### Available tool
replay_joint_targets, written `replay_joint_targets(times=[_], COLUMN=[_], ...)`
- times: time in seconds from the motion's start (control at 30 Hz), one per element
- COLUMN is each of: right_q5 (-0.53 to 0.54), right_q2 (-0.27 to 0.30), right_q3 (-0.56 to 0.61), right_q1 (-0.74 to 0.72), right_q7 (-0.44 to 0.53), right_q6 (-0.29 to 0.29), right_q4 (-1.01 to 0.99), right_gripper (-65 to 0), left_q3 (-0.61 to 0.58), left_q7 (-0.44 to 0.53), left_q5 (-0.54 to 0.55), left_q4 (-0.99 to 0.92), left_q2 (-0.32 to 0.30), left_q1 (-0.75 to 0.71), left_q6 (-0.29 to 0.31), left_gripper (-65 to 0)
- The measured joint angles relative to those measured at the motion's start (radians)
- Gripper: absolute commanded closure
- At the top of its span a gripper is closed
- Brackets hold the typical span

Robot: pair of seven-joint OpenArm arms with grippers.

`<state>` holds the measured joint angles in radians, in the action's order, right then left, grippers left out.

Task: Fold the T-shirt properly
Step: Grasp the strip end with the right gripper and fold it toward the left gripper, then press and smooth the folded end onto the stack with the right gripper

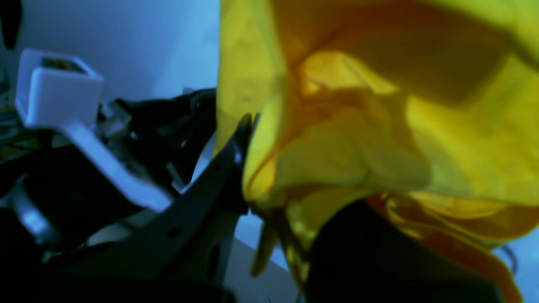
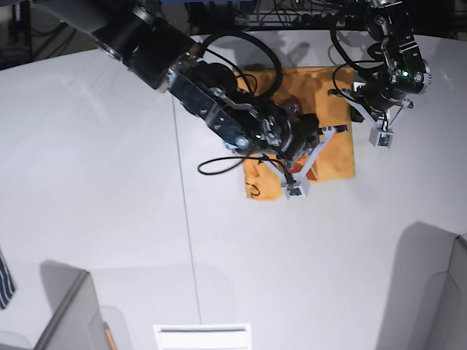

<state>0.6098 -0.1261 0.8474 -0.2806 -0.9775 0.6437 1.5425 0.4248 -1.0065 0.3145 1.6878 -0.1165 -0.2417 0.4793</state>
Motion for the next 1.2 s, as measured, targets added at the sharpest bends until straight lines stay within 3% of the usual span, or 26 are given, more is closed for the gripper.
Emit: replay_joint_targets(times=[0.13, 0.2, 0.3, 0.4, 0.6, 0.7, 0.77, 0.9, 0.97, 1.03, 1.1, 1.13, 1.2], right_q5=[0.002, -0.001, 0.059, 0.127, 0.266, 0.412, 0.451, 0.456, 0.463, 0.463, 0.461, 0.450, 0.443], right_q2=[-0.002, 0.000, -0.002, 0.000, -0.005, -0.006, -0.005, 0.003, 0.038, 0.091, 0.147, 0.179, 0.241], right_q3=[0.006, 0.007, 0.008, 0.024, 0.252, 0.320, 0.335, 0.335, 0.337, 0.336, 0.284, 0.261, 0.231], right_q1=[0.003, 0.004, 0.000, -0.026, -0.146, -0.198, -0.230, -0.266, -0.293, -0.326, -0.333, -0.325, -0.313], right_q7=[-0.008, -0.010, -0.005, 0.003, 0.202, 0.318, 0.358, 0.356, 0.349, 0.309, 0.238, 0.213, 0.167], right_q6=[0.002, 0.003, 0.003, 0.003, -0.001, -0.142, -0.215, -0.222, -0.231, -0.191, -0.074, -0.037, -0.002], right_q4=[-0.058, -0.067, -0.071, -0.076, -0.085, -0.104, -0.100, -0.018, 0.067, 0.142, 0.176, 0.187, 0.189], right_gripper=[-36.2, -41.4, -40.5, -40.5, -41.0, -40.5, -40.4, -40.4, -40.2, -40.2, -36.9, -32.6, -16.4], left_q3=[0.134, 0.219, 0.312, 0.432, 0.576, 0.579, 0.579, 0.580, 0.580, 0.580, 0.581, 0.581, 0.582], left_q7=[-0.017, -0.023, -0.022, -0.023, -0.026, -0.026, -0.025, -0.026, -0.025, -0.025, -0.023, -0.024, -0.022], left_q5=[0.005, -0.001, -0.001, 0.000, -0.004, 0.000, 0.000, -0.001, 0.000, 0.000, 0.000, 0.001, 0.001], left_q4=[0.062, 0.091, 0.109, 0.111, 0.108, 0.105, 0.086, 0.044, 0.040, 0.040, 0.040, 0.040, 0.040], left_q2=[0.011, -0.003, -0.050, -0.058, -0.085, -0.088, -0.091, -0.094, -0.094, -0.095, -0.094, -0.093, -0.094], left_q1=[-0.018, -0.027, -0.048, -0.049, -0.051, -0.051, -0.049, -0.050, -0.049, -0.048, -0.048, -0.047, -0.047], left_q6=[0.016, 0.015, 0.054, 0.071, 0.071, 0.071, 0.071, 0.071, 0.071, 0.071, 0.071, 0.071, 0.071], left_gripper=[0.0, 0.0, 0.0, 0.0, 0.0, 0.0, 0.0, 0.0, 0.0, 0.0, 0.0, 0.0, 0.0])
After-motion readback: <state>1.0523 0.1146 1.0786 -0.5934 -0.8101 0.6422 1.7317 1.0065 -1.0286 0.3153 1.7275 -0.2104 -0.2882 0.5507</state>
